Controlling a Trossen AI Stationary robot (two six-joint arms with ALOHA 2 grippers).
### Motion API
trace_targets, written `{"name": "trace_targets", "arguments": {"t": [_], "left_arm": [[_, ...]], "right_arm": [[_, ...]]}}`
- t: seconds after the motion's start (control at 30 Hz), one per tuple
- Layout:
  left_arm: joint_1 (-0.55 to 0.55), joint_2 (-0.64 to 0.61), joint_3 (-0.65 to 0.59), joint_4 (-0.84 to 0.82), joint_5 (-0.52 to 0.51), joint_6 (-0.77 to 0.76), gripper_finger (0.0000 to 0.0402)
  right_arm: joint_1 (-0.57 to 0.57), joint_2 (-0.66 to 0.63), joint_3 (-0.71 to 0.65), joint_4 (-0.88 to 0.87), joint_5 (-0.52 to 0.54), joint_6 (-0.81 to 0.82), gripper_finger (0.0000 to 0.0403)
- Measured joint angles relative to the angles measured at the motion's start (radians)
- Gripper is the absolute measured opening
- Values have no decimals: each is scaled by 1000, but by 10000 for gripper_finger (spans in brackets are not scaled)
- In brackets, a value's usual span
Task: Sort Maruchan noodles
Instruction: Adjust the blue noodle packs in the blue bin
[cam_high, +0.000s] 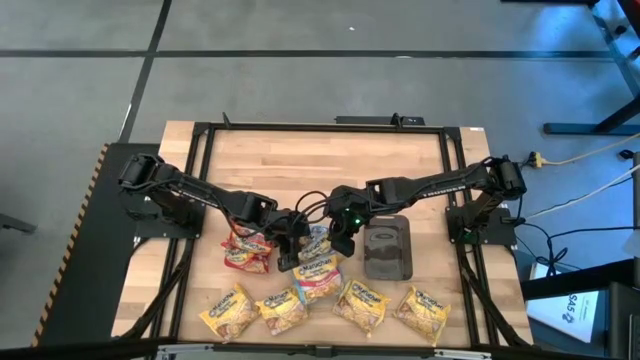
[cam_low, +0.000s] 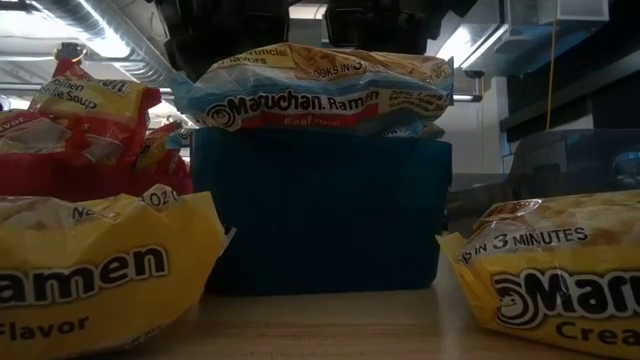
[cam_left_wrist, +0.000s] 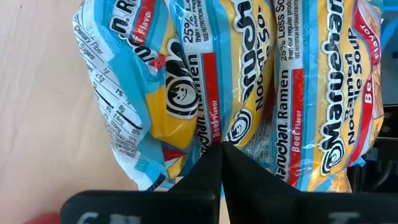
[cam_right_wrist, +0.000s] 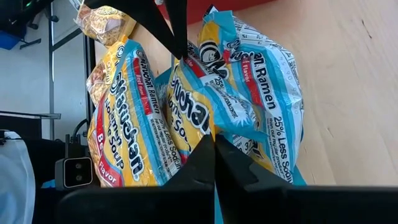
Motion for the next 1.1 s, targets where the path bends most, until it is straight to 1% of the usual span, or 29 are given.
{"name": "trace_targets", "arguments": {"t": [0.3,0.43,0.6,0.8,0.93,1.1], "left_arm": [[0,-24,0,-34,-3,-1,0],[0,-72,-1,-64,-30,-3,0],[0,-123,-2,-72,-36,-7,0],[0,-128,-1,-71,21,-11,2],[4,-110,-2,-85,19,-34,20],[19,-111,-1,-84,1,-11,61]], "right_arm": [[0,0,0,-2,-2,-3,0],[0,-1,0,-22,-3,-7,0],[0,-1,0,-25,-4,-18,0],[0,-1,0,-22,-10,-20,0],[0,-1,0,-22,-10,-20,0],[0,-1,0,-19,-10,-20,0]]}}
